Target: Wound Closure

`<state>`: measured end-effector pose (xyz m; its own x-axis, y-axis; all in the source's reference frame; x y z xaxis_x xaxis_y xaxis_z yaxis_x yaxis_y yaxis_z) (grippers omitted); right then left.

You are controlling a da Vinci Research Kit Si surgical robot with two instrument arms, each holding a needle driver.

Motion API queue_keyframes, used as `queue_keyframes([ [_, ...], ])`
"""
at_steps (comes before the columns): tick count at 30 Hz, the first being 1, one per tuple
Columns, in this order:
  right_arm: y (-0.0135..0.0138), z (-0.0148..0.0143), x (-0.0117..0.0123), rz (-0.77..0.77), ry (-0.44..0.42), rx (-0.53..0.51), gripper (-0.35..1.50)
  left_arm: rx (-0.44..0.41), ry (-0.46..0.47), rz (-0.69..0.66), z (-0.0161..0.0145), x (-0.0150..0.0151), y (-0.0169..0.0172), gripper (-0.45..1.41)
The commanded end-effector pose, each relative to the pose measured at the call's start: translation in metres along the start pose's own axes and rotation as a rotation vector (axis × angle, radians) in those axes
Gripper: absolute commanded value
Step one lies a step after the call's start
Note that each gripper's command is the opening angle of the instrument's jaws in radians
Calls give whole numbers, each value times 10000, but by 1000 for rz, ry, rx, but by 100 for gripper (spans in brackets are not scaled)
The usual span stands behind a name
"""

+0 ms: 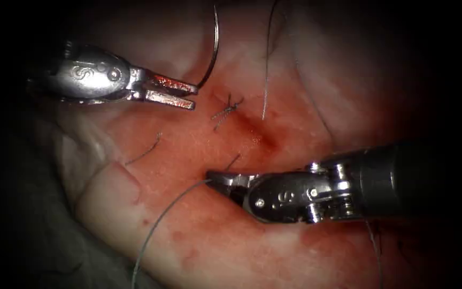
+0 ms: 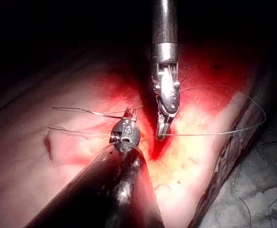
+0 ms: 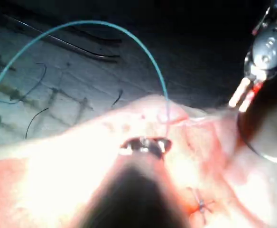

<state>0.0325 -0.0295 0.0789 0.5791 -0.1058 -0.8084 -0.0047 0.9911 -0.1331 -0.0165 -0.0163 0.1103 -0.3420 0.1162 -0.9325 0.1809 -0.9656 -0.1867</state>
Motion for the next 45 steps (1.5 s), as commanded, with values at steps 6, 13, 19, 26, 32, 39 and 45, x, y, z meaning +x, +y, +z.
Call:
queue_keyframes([
  [6,-47,-5,41,-15,35,57,-35,4,22,37,12,3,-1,-45],
  [13,-67,-11,67,-28,40,90,-35,3,29,48,10,13,0,-45],
  [19,-86,-16,93,-38,72,126,-35,12,41,58,10,13,-2,-45],
  [26,-83,-12,96,-11,52,98,89,8,50,58,17,15,2,-45],
  [32,-73,-27,88,56,63,61,125,9,51,63,28,9,-3,-45],
  [39,-67,-41,89,83,67,25,123,57,18,20,54,-45,-48,-45],
  [45,-65,-45,88,86,70,20,123,84,-37,-43,88,-117,-79,-45],
])
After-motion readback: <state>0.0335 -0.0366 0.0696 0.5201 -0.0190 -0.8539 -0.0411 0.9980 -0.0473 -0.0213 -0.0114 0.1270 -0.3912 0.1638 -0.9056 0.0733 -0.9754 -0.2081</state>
